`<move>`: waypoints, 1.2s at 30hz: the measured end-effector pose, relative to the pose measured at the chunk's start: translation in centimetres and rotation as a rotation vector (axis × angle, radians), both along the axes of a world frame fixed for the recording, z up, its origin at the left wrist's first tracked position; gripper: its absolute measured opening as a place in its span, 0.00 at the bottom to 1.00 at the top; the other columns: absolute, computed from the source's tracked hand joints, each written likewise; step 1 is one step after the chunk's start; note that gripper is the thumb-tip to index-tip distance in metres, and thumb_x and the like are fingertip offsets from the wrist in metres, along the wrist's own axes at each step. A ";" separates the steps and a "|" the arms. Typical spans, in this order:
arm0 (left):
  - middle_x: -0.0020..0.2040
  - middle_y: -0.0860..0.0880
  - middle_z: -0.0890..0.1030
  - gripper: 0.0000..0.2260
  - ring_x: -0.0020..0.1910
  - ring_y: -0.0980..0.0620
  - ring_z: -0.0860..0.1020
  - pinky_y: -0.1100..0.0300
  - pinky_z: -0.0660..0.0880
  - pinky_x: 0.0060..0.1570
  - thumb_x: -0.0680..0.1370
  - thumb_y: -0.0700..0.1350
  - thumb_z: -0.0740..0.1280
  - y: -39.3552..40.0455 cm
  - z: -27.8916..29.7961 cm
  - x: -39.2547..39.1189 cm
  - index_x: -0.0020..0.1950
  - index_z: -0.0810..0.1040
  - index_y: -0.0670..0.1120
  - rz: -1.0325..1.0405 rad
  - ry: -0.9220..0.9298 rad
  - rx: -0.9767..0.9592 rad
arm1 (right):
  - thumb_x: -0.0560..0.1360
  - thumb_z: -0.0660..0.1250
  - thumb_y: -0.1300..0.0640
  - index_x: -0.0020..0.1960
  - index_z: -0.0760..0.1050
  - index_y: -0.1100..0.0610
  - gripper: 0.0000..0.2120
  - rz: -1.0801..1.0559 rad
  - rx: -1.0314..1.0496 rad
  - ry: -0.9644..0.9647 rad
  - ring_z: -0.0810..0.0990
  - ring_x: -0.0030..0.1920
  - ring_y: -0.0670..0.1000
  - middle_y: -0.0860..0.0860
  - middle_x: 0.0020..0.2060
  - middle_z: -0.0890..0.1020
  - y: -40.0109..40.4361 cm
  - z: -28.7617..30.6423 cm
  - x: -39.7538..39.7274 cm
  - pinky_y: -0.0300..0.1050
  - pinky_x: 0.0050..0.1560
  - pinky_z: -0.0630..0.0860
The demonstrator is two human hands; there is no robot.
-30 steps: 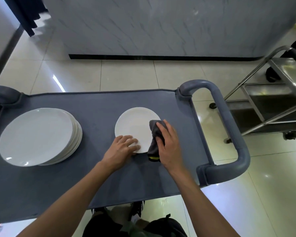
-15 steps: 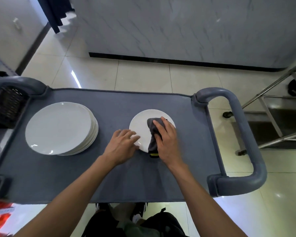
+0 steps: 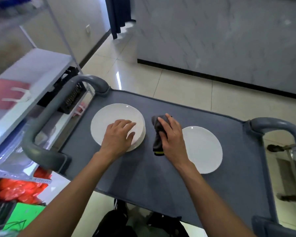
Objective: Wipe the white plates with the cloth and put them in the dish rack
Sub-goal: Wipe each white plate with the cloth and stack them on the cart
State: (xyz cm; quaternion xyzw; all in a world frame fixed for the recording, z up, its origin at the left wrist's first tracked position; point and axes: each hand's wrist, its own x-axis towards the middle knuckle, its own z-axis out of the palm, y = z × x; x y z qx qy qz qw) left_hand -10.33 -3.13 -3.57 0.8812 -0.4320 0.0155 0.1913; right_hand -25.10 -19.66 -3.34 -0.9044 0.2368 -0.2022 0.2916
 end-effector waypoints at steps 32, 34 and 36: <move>0.48 0.50 0.81 0.13 0.48 0.47 0.80 0.50 0.78 0.51 0.70 0.48 0.77 6.8 -1.4 12.2 0.49 0.77 0.48 0.471 0.611 -0.119 | 0.79 0.65 0.66 0.74 0.72 0.55 0.23 0.065 0.044 0.062 0.64 0.75 0.58 0.54 0.76 0.68 9.9 0.1 10.7 0.59 0.75 0.64; 0.46 0.51 0.81 0.12 0.46 0.48 0.79 0.51 0.79 0.50 0.70 0.48 0.76 6.6 -1.0 12.5 0.48 0.76 0.48 0.454 0.626 -0.145 | 0.79 0.65 0.66 0.74 0.72 0.55 0.24 0.058 0.046 0.062 0.64 0.75 0.58 0.54 0.76 0.67 10.1 0.2 10.9 0.60 0.74 0.64; 0.45 0.52 0.80 0.11 0.46 0.49 0.79 0.52 0.78 0.48 0.71 0.47 0.75 6.4 -0.5 12.8 0.48 0.76 0.49 0.444 0.664 -0.162 | 0.79 0.65 0.66 0.74 0.72 0.55 0.24 0.049 0.051 0.060 0.64 0.75 0.58 0.54 0.76 0.67 10.4 0.3 11.1 0.61 0.73 0.65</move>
